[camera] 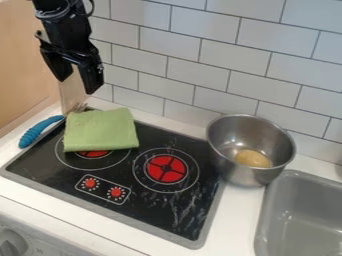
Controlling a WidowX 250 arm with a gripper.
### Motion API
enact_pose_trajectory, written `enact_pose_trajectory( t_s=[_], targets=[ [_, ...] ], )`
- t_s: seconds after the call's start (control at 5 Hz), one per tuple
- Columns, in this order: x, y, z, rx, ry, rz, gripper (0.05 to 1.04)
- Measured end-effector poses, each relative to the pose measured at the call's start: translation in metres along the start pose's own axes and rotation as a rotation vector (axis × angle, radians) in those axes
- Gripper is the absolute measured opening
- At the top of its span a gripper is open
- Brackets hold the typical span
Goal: Move the green cloth to the bottom right side of the stove
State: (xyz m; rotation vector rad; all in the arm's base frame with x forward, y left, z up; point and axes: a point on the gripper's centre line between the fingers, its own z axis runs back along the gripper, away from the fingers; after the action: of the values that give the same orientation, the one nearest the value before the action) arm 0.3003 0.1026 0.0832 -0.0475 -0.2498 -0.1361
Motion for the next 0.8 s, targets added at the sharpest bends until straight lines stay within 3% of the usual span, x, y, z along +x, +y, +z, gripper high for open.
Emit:
enact_pose_trajectory(
  t_s=[0.4,0.6,0.8],
  targets=[
    [-0.022,-0.007,-0.036,-0.062,0.123,0.023,0.999],
    [-0.012,0.0,-0.044,-0.038,0.119,0.041,0.999],
    [-0.012,0.003,-0.058,-0.039,0.146,0.06,0.999]
  ],
)
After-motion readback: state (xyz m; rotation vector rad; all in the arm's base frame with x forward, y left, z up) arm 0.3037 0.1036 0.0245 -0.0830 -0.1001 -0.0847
